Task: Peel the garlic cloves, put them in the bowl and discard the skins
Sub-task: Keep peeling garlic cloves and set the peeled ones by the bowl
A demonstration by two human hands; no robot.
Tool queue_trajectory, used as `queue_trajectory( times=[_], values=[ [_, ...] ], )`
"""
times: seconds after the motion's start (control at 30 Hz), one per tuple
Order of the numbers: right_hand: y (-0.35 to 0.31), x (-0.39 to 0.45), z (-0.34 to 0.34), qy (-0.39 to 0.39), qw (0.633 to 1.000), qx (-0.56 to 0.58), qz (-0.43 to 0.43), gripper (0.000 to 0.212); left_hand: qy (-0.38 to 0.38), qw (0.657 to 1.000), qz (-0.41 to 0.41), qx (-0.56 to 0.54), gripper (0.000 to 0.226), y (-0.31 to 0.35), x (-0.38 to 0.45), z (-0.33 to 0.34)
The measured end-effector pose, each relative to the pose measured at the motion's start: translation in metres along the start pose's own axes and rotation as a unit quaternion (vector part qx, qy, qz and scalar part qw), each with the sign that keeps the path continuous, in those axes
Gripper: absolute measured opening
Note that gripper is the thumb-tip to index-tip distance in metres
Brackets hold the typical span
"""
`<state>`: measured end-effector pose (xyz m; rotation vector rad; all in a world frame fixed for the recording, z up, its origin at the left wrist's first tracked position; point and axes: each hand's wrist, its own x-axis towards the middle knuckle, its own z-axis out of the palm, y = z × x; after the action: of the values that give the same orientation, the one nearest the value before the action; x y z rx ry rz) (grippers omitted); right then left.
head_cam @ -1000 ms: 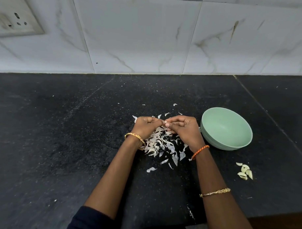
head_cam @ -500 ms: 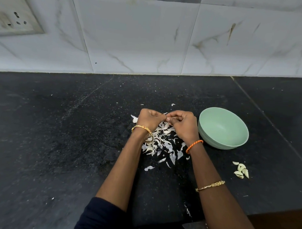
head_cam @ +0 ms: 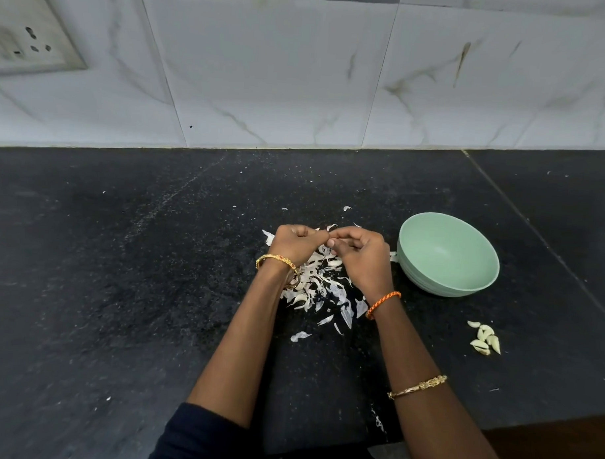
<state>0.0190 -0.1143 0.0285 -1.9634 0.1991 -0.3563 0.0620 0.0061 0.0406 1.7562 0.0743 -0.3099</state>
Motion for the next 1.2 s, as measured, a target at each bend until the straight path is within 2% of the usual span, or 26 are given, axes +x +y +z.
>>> queue_trajectory(
  times=[0.2,0.27,0.33,0.57,0.77,0.97,1.2],
  values=[
    [0.003,-0.004,-0.001,-0.033,0.995,0.086,0.032,0.011,-0.045,0.998,-0.048,0.006,0.028,-0.004,0.001,-0.004],
    [0.002,-0.006,0.0,-0.036,0.99,0.126,0.053,0.012,-0.055,0.997,-0.06,-0.003,0.019,-0.002,0.001,-0.003],
    [0.001,-0.007,0.0,-0.037,0.98,0.177,0.082,0.012,-0.065,0.995,-0.077,-0.003,0.015,0.0,-0.001,-0.004],
    [-0.009,-0.008,-0.009,-0.06,0.93,0.328,0.157,0.014,-0.054,0.993,-0.104,0.007,0.027,0.001,-0.002,-0.012],
    [-0.01,-0.006,-0.015,-0.067,0.925,0.338,0.163,0.015,-0.062,0.998,-0.006,0.023,0.032,0.003,-0.005,-0.014],
    [-0.007,-0.004,-0.019,-0.053,0.95,0.272,0.144,0.014,-0.079,0.987,0.135,0.034,0.005,0.002,-0.005,-0.015],
    [-0.01,-0.004,-0.019,-0.037,0.964,0.227,0.136,0.008,-0.013,0.958,0.244,0.147,0.008,-0.001,-0.009,-0.008]
  ],
)
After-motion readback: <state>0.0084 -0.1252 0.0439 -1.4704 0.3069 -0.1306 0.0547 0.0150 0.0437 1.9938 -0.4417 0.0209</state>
